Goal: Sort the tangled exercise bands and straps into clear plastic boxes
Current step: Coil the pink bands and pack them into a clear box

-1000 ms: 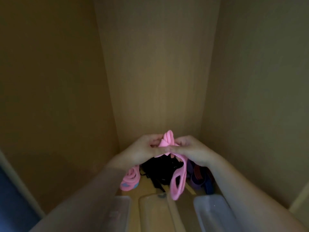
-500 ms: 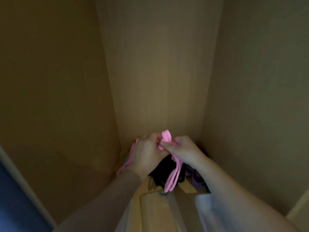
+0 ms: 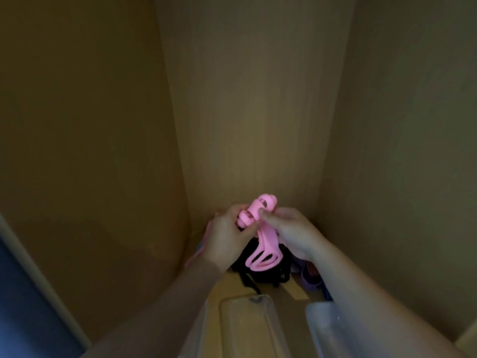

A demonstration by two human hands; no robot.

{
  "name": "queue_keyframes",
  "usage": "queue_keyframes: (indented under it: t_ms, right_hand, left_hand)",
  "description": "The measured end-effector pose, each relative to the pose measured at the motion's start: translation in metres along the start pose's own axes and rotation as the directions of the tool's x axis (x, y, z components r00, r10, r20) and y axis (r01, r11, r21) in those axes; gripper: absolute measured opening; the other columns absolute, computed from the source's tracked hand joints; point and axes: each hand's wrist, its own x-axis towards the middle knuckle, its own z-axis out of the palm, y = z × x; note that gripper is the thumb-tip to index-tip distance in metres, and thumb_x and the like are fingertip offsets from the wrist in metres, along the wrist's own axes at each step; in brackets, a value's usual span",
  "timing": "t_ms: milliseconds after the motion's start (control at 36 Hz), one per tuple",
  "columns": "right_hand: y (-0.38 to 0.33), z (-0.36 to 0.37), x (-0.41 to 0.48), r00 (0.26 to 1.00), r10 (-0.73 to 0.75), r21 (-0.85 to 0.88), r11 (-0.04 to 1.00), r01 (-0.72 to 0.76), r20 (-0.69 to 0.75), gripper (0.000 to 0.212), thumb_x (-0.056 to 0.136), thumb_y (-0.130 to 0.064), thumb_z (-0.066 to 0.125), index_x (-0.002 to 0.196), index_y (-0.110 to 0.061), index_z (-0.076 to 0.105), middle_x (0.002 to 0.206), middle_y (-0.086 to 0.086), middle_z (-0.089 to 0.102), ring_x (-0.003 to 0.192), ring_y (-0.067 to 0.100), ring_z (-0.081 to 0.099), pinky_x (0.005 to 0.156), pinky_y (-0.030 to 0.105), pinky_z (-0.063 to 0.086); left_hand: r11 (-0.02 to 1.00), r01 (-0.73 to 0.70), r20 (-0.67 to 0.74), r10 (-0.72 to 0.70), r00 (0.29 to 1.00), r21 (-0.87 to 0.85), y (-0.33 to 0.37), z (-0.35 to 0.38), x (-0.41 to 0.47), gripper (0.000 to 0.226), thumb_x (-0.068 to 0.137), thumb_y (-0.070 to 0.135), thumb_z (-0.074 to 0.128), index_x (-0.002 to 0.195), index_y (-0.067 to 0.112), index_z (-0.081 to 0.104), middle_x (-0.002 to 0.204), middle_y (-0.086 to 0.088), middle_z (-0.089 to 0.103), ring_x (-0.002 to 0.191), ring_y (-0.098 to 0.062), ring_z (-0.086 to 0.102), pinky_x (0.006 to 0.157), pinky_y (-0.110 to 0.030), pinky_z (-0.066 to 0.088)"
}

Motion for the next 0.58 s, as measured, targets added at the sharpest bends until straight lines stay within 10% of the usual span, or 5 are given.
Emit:
queue_keyframes:
  t_ms: [222, 389, 583]
  right_hand:
    - [0.002, 0.007, -0.005, 0.992, -0.113, -0.259, 0.961, 0.093, -0.062, 0.023, 0.086, -0.035, 0.07, 0.084, -0.012, 0.073, 0.081, 0.005, 0.074, 0.079, 0.016, 0.068, 0.077, 0.035, 0.052]
    - [0.013, -0.003, -0.02, 0.964, -0.249, -0.435, 0.861, 0.263, 0.09, 0.021, 0.082, -0.025, 0.075, 0.103, -0.022, 0.071, 0.093, -0.006, 0.073, 0.089, 0.004, 0.067, 0.081, 0.022, 0.051]
    - [0.022, 0.007, -0.034, 0.928, -0.324, -0.405, 0.835, 0.372, 0.186, 0.036, 0.074, -0.017, 0.082, 0.099, -0.038, 0.066, 0.098, -0.013, 0.072, 0.095, 0.001, 0.065, 0.084, 0.019, 0.05]
  left_hand:
    - [0.968, -0.248, -0.033, 0.249, 0.968, 0.043, -0.01, 0.013, -0.019, 0.025, 0.082, 0.021, 0.072, 0.102, 0.014, 0.059, 0.108, 0.028, 0.046, 0.105, -0.011, 0.054, 0.089, -0.036, 0.047]
    - [0.932, 0.064, 0.291, 0.046, 0.956, -0.357, -0.016, 0.0, -0.028, 0.06, 0.066, 0.026, 0.083, 0.115, 0.037, 0.048, 0.113, 0.017, 0.061, 0.108, -0.016, 0.063, 0.092, -0.036, 0.053]
    - [0.99, -0.105, 0.295, 0.128, 0.947, -0.092, -0.016, -0.005, -0.032, 0.063, 0.075, 0.01, 0.077, 0.122, 0.042, 0.048, 0.113, 0.029, 0.059, 0.11, 0.009, 0.055, 0.094, -0.014, 0.042]
